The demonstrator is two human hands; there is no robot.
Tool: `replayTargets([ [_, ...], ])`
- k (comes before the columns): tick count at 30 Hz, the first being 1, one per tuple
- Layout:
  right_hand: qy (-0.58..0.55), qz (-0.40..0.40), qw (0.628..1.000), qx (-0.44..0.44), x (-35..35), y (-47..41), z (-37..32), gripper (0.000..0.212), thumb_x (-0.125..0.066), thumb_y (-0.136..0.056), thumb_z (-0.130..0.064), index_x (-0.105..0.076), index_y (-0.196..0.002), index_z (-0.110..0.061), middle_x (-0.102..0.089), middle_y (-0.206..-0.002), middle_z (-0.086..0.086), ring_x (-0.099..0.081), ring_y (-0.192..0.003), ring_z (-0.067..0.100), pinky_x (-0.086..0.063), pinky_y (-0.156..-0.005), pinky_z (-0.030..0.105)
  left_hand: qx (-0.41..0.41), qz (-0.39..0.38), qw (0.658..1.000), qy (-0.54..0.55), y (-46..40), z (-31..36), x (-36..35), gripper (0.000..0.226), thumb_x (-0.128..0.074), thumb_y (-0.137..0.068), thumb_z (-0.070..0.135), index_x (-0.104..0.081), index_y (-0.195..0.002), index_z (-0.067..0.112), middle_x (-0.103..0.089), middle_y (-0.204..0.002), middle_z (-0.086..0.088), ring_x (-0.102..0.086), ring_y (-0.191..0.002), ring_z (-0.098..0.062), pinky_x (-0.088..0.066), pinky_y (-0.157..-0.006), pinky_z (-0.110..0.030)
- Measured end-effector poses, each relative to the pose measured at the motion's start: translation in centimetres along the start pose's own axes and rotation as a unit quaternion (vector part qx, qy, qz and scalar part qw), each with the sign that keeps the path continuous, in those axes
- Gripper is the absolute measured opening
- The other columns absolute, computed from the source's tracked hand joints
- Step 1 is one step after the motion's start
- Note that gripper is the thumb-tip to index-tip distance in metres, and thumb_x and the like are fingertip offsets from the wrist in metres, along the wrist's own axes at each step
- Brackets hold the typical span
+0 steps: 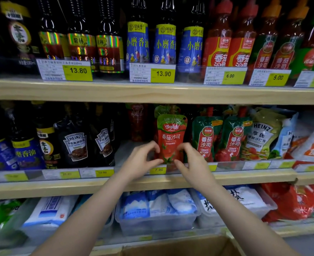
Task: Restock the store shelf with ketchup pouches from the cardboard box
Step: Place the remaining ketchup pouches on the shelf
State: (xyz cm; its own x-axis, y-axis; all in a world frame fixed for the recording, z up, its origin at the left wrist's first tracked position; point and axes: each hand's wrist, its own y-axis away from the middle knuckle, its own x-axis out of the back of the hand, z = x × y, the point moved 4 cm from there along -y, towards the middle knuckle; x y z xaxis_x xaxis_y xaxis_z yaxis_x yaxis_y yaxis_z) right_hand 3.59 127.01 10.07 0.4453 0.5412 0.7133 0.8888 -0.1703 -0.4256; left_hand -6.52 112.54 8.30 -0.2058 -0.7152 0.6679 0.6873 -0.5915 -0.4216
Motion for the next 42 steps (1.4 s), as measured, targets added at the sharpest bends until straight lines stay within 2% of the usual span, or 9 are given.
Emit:
replayTargets([
  [4, 0.054, -0.032, 0.998, -0.025, -0.7, -0.5, -0.3, 0.030, -0.050, -0.091, -0.015, -0.058, -0.120, -0.015, -0.041, -0.142, 0.009, -0.042, -0.128, 0.025, -0.036, -0.101, 0.032, -0.043, -0.027, 0.993, -0.109, -0.2, 0.0, -0.4, 0.028, -0.063, -0.085, 0.027, -0.061, -0.113, 0.025, -0.057, -0.127, 0.006, -0.050, -0.117, -0.013, -0.043, -0.099, -0.035],
  [9, 0.065, -0.055, 0.995, -0.061, -1.3, -1.9, -0.3, 0.034, -0.055, -0.089, -0.019, -0.059, -0.122, -0.014, -0.029, -0.147, 0.011, -0.053, -0.113, 0.030, -0.038, -0.098, 0.030, -0.020, -0.038, 0.990, -0.132, -0.9, -0.9, -0.2, 0.039, -0.053, -0.085, 0.018, -0.058, -0.124, 0.024, -0.049, -0.140, 0.001, -0.043, -0.126, -0.019, -0.035, -0.107, -0.036],
  [18, 0.052, -0.041, 0.993, -0.095, -2.2, -4.1, 0.2, 0.033, -0.054, -0.086, -0.009, -0.062, -0.118, -0.007, -0.032, -0.141, 0.015, -0.050, -0.116, 0.031, -0.036, -0.099, 0.026, -0.016, -0.052, 0.985, -0.162, -2.3, -1.5, -0.2, 0.041, -0.045, -0.081, 0.026, -0.060, -0.119, 0.021, -0.051, -0.138, 0.000, -0.044, -0.124, -0.024, -0.039, -0.102, -0.041],
  [22, 0.038, -0.030, 0.993, -0.105, -2.7, -4.8, 0.5, 0.033, -0.054, -0.086, -0.007, -0.061, -0.118, -0.005, -0.031, -0.141, 0.016, -0.049, -0.117, 0.032, -0.033, -0.098, 0.022, -0.020, -0.043, 0.987, -0.156, -2.8, -1.1, -0.4, 0.033, -0.053, -0.085, 0.017, -0.061, -0.117, 0.017, -0.054, -0.134, 0.001, -0.046, -0.120, -0.025, -0.040, -0.099, -0.039],
  [29, 0.009, -0.027, 0.993, -0.117, -2.6, -4.9, 0.6, 0.033, -0.054, -0.085, -0.007, -0.062, -0.117, -0.007, -0.033, -0.143, 0.016, -0.045, -0.123, 0.031, -0.029, -0.102, 0.021, -0.008, -0.051, 0.982, -0.181, -2.5, -1.4, -0.8, 0.050, -0.034, -0.078, 0.038, -0.058, -0.118, 0.020, -0.050, -0.137, -0.001, -0.043, -0.120, -0.025, -0.042, -0.096, -0.040],
  [32, -0.031, -0.032, 0.997, -0.067, -2.2, -3.7, -0.6, 0.035, -0.053, -0.084, -0.005, -0.063, -0.118, -0.011, -0.029, -0.147, 0.014, -0.042, -0.128, 0.027, -0.033, -0.109, 0.027, -0.004, -0.014, 0.982, -0.190, -1.1, -0.9, -0.7, 0.055, -0.032, -0.080, 0.041, -0.056, -0.123, 0.019, -0.047, -0.141, -0.008, -0.041, -0.127, -0.028, -0.041, -0.100, -0.041],
  [36, -0.080, -0.036, 0.996, -0.017, -1.3, 1.9, -1.1, 0.030, -0.054, -0.087, -0.005, -0.063, -0.115, -0.012, -0.035, -0.138, 0.000, -0.042, -0.122, 0.008, -0.034, -0.094, 0.003, -0.069, 0.073, 0.976, -0.196, 5.0, 0.0, -0.9, 0.043, -0.043, -0.085, 0.030, -0.056, -0.121, 0.011, -0.048, -0.137, -0.012, -0.041, -0.127, -0.028, -0.034, -0.104, -0.040],
  [39, -0.089, -0.068, 0.994, 0.009, -3.0, 7.4, 0.5, 0.026, -0.055, -0.087, -0.008, -0.065, -0.110, -0.013, -0.043, -0.132, -0.001, -0.054, -0.111, 0.011, -0.045, -0.095, 0.021, -0.094, 0.095, 0.972, -0.192, 11.2, -1.1, -2.2, 0.036, -0.052, -0.085, 0.022, -0.057, -0.118, 0.007, -0.047, -0.137, -0.015, -0.039, -0.129, -0.029, -0.030, -0.108, -0.041],
  [42, -0.080, -0.138, 0.987, -0.007, -6.5, 12.2, 2.8, 0.027, -0.056, -0.085, -0.007, -0.065, -0.110, -0.012, -0.045, -0.126, -0.003, -0.053, -0.113, 0.010, -0.045, -0.099, 0.029, -0.081, 0.044, 0.977, -0.191, 17.6, -3.2, -5.1, 0.035, -0.051, -0.086, 0.023, -0.055, -0.118, 0.011, -0.047, -0.138, -0.013, -0.039, -0.130, -0.028, -0.032, -0.109, -0.044],
])
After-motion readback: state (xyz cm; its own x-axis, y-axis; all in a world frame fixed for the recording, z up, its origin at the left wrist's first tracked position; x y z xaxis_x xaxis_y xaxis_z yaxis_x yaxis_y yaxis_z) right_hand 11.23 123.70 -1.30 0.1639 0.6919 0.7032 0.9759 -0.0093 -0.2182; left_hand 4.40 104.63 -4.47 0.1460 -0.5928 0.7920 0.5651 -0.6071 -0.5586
